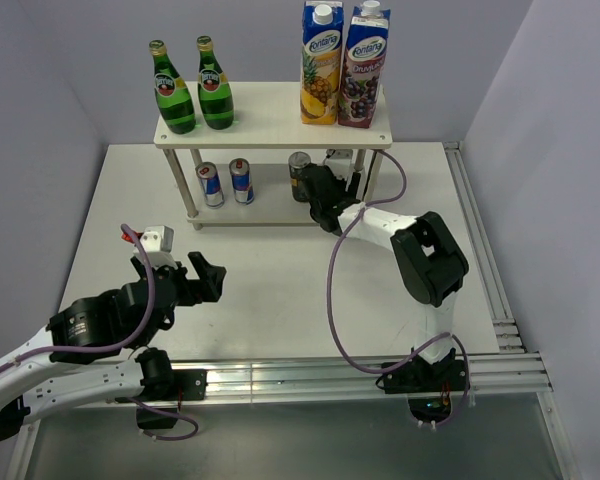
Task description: Place and organize the beverage onto the shelf
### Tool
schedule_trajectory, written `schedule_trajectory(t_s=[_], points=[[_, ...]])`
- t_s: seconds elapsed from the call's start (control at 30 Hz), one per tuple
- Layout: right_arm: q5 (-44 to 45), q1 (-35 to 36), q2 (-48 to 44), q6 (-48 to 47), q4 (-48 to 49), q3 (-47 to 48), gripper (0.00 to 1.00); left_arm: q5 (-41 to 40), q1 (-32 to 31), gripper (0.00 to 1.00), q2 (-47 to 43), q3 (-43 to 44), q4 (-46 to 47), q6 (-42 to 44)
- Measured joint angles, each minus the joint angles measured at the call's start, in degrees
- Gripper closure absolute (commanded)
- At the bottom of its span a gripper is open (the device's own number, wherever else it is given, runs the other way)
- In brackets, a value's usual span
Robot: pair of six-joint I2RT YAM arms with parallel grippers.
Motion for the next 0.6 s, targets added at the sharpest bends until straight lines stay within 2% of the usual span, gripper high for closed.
schedule_trajectory(t_s=[0.07,0.4,0.6], points=[[0.55,-0.07,0.00,-0.07,1.03,0.17,0.01,-0.02,0.00,0.01,0.02,-0.02,0.00,-0.02],[1.16,-0.15,-0.13,0.35,1.99,0.00,0.00,-0.04,-0.26,0.01,0.15,0.00,-0.02,-0.02],[0.72,0.07,-3.80,2.45,1.60,-4.50,0.00,-0.07,-0.33,0.01,0.59,-0.02,-0.04,-0.02]])
